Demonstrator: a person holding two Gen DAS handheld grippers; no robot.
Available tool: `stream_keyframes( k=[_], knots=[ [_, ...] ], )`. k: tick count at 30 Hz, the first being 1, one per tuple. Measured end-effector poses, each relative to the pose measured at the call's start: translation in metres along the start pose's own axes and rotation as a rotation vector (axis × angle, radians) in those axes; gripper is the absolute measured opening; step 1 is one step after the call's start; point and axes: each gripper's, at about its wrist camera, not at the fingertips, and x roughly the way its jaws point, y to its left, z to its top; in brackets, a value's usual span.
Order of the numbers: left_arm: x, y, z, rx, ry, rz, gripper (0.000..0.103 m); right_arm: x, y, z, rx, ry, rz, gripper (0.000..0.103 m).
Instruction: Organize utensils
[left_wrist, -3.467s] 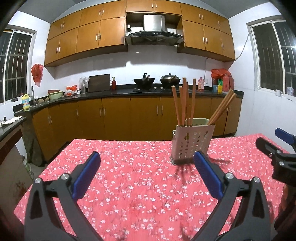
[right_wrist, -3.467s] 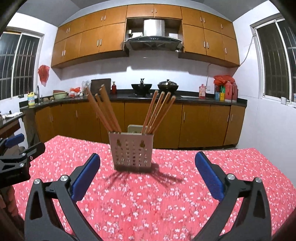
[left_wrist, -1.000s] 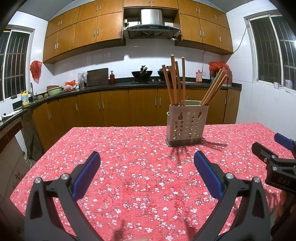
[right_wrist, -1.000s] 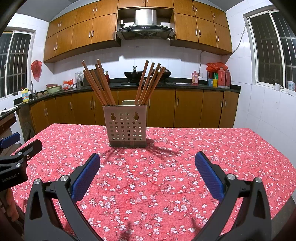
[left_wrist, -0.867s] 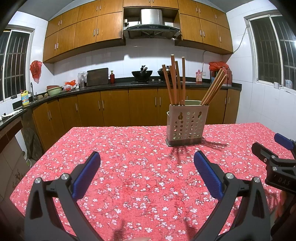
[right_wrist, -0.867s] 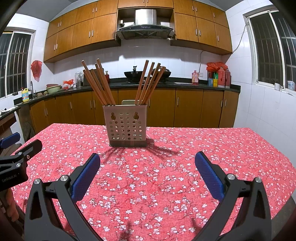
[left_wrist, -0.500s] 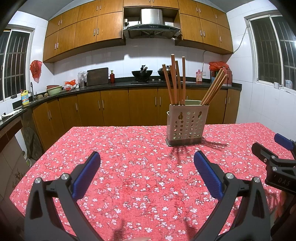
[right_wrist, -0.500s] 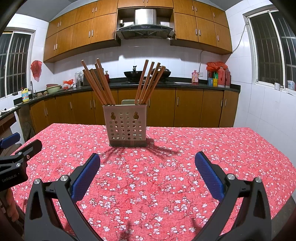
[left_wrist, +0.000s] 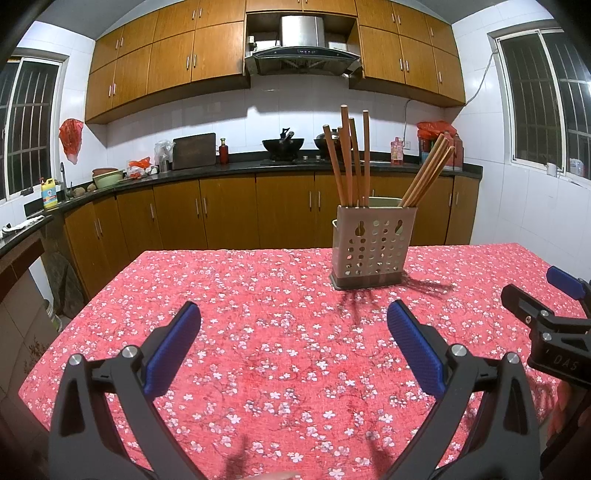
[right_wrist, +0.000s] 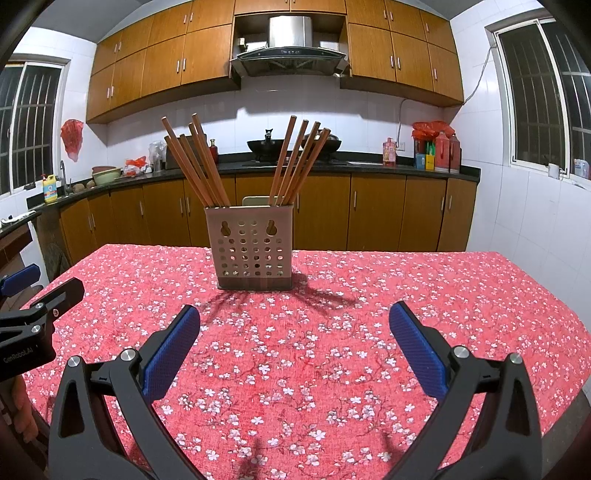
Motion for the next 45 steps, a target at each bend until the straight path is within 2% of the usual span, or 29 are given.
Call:
stream_keyframes(
  k=[45],
  knots=[
    [0.0035,0.0009,-0.0032,-0.013,0.013,-0.002,0.099,0.0011,-0.0004,-0.0013,0.002,0.006,0.002,0.101]
  ],
)
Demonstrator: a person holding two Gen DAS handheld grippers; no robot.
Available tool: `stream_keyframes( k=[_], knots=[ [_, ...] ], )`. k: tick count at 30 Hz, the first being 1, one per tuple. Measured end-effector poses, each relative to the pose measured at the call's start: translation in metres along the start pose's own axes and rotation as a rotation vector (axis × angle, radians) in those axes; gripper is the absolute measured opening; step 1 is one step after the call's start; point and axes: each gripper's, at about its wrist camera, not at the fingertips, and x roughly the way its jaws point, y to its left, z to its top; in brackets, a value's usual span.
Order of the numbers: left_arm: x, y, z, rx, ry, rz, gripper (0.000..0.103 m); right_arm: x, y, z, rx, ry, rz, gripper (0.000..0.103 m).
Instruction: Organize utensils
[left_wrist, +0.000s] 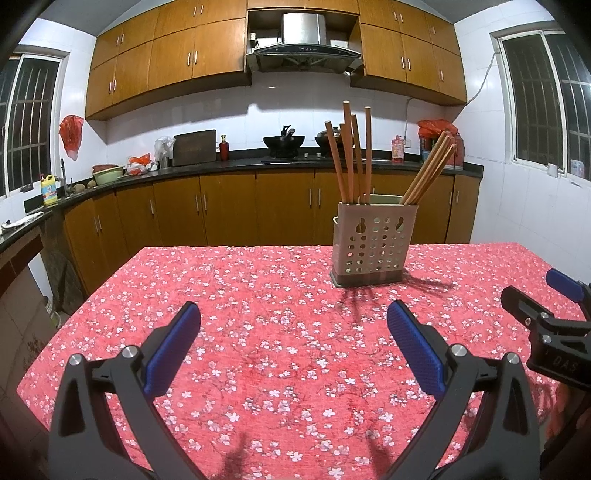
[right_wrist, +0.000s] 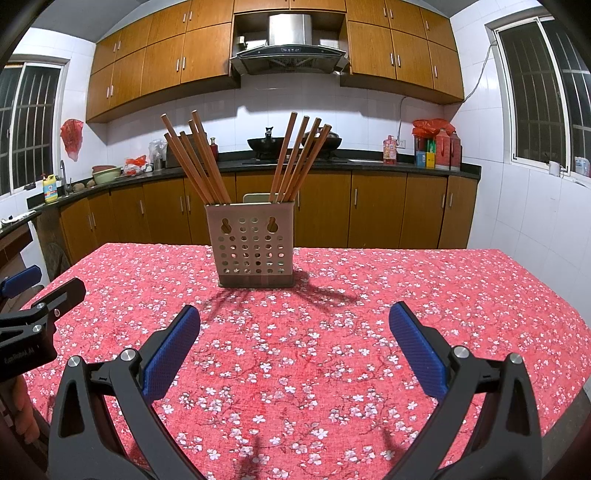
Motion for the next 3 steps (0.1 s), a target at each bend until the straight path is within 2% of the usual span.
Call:
stream_keyframes(
  k=[3],
  knots=[
    [-0.0001,0.0007,0.0003,-0.002,0.003,0.0,0.099,-0.0005,0.0002,-0.0008,0.001,0.0,0.0,0.101]
  ],
)
